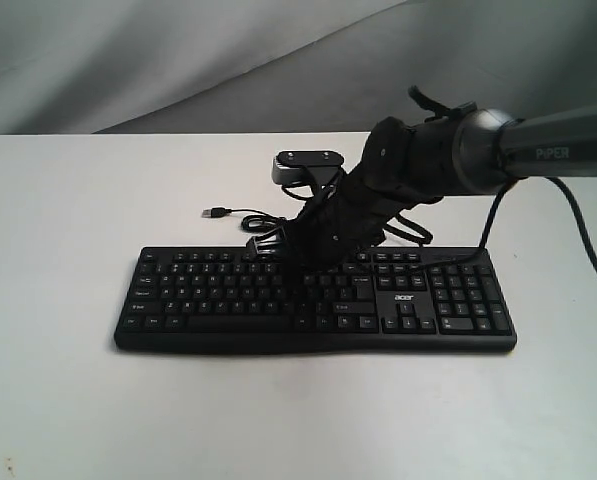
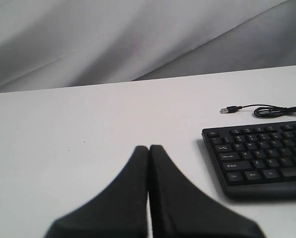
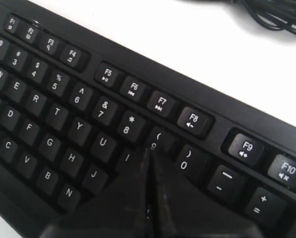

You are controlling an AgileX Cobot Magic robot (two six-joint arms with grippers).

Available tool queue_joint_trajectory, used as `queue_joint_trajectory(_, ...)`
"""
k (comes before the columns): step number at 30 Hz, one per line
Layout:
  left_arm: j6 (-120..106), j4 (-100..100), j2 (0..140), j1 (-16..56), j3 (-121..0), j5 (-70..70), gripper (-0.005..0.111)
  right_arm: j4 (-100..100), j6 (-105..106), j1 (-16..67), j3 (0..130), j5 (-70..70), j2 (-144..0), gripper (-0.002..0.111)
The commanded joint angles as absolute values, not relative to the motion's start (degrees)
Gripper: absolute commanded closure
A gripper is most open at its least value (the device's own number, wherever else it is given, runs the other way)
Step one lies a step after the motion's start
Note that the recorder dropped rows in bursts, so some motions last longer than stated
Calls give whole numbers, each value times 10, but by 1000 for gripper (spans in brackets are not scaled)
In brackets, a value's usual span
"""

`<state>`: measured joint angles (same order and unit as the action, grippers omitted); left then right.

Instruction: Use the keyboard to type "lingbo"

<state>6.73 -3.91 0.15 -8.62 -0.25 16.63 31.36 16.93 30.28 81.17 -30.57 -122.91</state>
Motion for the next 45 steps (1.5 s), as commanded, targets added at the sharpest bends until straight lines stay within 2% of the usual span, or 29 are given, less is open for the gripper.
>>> queue_joint_trajectory(1,70,-34,0,-87,0,164,106,321,177,301,810,-296,-1237,108)
queue_joint_trajectory(9,70,-34,0,-87,0,164,106,330,177,301,808,-299,-1244,108)
queue_joint_trajectory(25,70,-34,0,-87,0,164,106,268,145,301,787,-282,-1124,108)
queue_joint_trajectory(35,70,-34,0,-87,0,164,106,242,164,299,573,-51,-924,108)
queue_joint_trajectory(40,70,-34,0,-87,0,164,106,201,166,280,517,-65,-790,108)
queue_joint_trajectory(45,70,-34,0,-87,0,164,106,184,167,279,518,-58,-693,108)
